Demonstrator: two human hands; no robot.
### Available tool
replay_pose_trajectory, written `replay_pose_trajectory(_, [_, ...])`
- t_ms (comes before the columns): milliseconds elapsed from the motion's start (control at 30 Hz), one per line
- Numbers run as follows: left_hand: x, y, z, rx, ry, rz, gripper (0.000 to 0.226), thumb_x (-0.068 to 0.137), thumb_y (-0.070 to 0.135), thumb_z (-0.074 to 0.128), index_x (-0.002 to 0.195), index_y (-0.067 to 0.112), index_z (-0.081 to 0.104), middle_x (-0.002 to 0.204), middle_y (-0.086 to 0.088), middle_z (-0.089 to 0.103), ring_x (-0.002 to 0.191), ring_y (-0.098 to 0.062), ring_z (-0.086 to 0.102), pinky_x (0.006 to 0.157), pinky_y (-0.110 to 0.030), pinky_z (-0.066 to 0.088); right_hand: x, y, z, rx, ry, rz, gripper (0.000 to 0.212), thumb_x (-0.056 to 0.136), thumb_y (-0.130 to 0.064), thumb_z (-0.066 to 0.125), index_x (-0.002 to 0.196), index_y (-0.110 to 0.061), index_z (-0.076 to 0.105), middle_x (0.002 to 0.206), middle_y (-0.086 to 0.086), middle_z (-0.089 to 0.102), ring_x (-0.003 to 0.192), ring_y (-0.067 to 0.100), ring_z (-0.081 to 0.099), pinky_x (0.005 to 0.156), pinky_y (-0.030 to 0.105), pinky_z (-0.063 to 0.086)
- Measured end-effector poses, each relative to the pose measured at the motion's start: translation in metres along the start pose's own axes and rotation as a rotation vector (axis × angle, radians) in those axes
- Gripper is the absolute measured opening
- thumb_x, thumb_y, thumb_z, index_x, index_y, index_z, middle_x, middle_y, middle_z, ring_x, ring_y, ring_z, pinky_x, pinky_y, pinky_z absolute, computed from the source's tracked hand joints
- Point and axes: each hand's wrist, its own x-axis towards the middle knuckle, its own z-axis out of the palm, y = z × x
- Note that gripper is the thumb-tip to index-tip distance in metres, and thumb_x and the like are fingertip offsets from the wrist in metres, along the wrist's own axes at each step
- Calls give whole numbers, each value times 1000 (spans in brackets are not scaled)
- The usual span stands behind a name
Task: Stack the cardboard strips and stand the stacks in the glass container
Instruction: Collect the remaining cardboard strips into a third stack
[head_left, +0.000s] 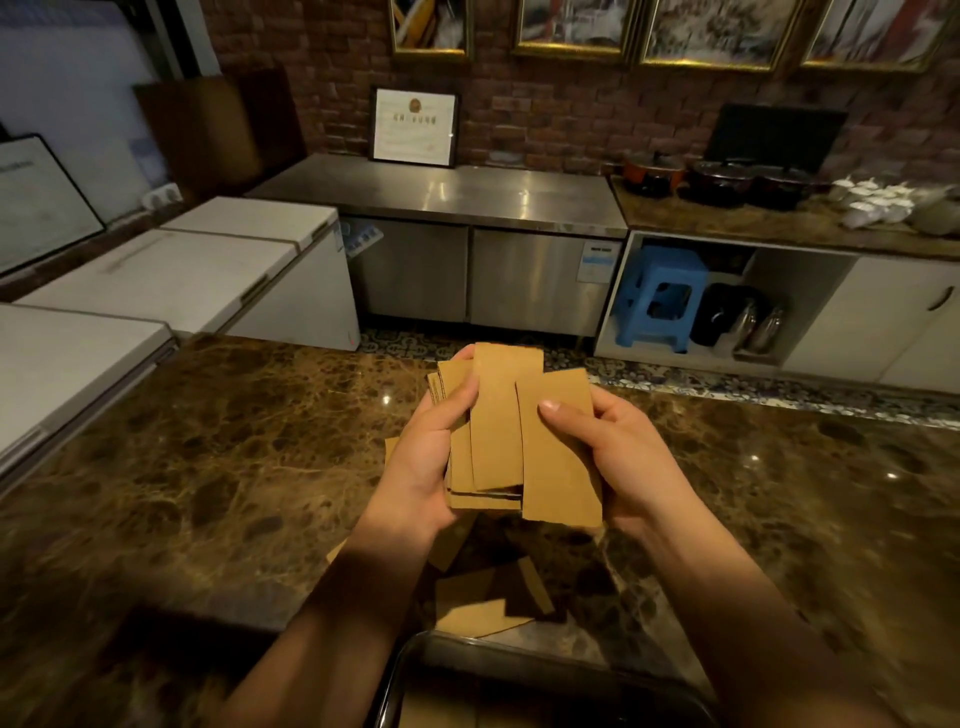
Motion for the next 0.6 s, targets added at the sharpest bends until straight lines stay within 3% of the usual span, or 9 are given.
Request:
replay_pose_trajectory(67, [0,2,0,-16,15,-45,50,85,41,64,135,34,59,130,-16,67,118,-39,64,96,-60,52,-2,-3,-3,-28,24,-192,20,79,-31,75,99,-29,76,101,-3,79,94,16,75,73,31,61])
replay_pose_trajectory(133, [-1,3,-1,-10,-1,-71,52,87,44,61,137,32,57,130,-18,66,108,-35,68,88,-52,56,-6,-6,-9,-77,8,-416,15,79,-27,78,91,-36,78,98,-7,78,95,14,73,79,31,60])
replay_pose_trajectory(200, [-5,2,0,-22,-31,-96,47,88,46,60,133,32,61,126,-20,68,93,-31,71,71,-44,60,-9,-3,-18,-296,-79,-685,29,77,-9,79,95,-32,79,99,-8,77,98,16,70,84,30,57])
replay_pose_trajectory(267, [-7,1,1,-56,-63,-121,47,85,47,61,129,32,62,119,-17,71,95,-31,71,73,-45,60,-8,7,-26,-621,-139,-863,44,72,9,75,100,-26,78,104,-11,76,103,20,63,89,37,52])
replay_pose_trajectory(367, [-7,2,4,-25,-95,-88,53,83,26,70,135,29,58,114,-13,72,103,-32,68,83,-47,58,-3,19,-37,-970,-201,-988,47,78,3,66,108,-31,76,116,-15,72,110,19,56,93,48,45])
replay_pose_trajectory(467, [-9,2,3,69,-142,-44,69,76,1,66,139,28,53,125,-13,68,112,-33,63,94,-54,50,-1,25,-42,-1136,-206,-1010,54,80,-1,72,119,-38,69,129,-19,64,119,15,50,95,51,39])
replay_pose_trajectory(533, [-11,2,4,53,-154,-36,70,77,-2,64,138,30,52,131,-11,67,114,-32,64,92,-53,53,0,26,-44,-1170,-195,-1021,55,81,-5,74,123,-40,66,134,-17,59,121,14,48,98,48,37])
replay_pose_trajectory(600, [-11,1,4,31,-120,-36,63,79,4,63,136,31,54,129,-12,68,109,-31,69,81,-47,58,0,24,-44,-1168,-157,-1028,48,85,-10,67,125,-36,66,132,-12,61,120,17,51,100,44,39])
